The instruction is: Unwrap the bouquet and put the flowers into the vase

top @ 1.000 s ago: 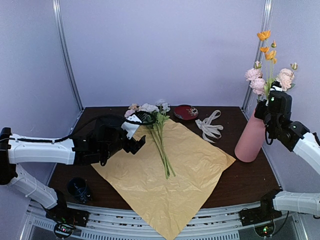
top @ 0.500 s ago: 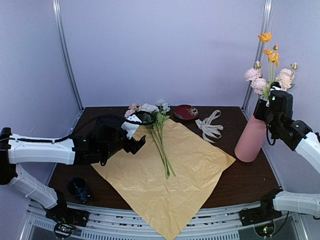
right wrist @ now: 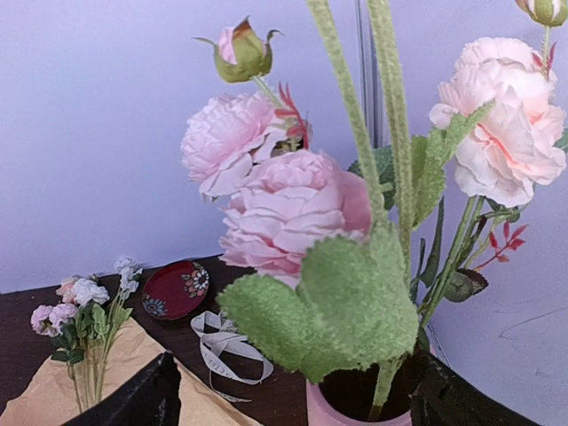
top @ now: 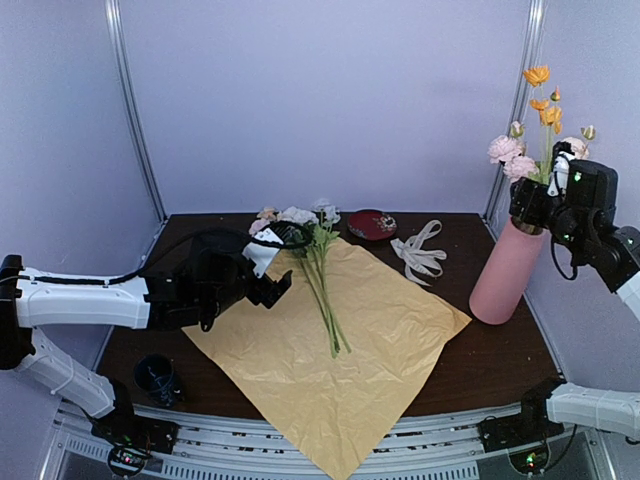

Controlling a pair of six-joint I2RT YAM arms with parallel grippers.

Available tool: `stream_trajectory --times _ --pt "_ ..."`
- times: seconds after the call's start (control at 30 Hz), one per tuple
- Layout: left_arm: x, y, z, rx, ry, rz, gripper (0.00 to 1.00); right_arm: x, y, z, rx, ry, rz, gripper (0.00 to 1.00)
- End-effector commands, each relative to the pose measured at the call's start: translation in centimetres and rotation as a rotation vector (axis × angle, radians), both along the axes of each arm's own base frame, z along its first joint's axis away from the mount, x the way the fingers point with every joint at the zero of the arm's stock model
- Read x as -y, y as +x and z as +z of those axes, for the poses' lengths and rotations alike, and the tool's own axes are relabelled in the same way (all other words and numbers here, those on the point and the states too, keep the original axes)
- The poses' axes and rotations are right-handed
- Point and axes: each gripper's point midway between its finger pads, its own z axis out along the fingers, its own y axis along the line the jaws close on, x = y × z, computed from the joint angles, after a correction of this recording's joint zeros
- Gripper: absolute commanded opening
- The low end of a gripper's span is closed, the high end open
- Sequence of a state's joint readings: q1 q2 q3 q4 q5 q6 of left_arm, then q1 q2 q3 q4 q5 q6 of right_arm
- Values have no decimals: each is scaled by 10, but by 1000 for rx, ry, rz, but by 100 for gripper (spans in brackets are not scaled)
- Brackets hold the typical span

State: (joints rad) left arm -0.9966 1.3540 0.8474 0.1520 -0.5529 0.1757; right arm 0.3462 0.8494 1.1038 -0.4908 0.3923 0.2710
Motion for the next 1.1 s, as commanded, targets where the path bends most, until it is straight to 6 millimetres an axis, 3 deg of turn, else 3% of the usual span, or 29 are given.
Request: stream_trajectory --times 0.0,0.13,0.37,0.6,0.83,1.07 --pt "9 2 15 7 -58 -13 98 -21 -10 -3 -50 -13 159 88" --pt "9 2 14 3 -58 -9 98 -40 -19 6 -16 8 284 89" --pt "8 3 13 5 -56 1 98 -90 -31 23 10 67 580 89" --pt "5 5 7 0 -37 18 98 -99 -31 36 62 105 621 90" --pt "9 6 4 -3 -33 16 98 -114 -30 33 57 140 676 89" --pt "9 7 3 -7 -33 21 98 -153 -28 27 53 150 742 89"
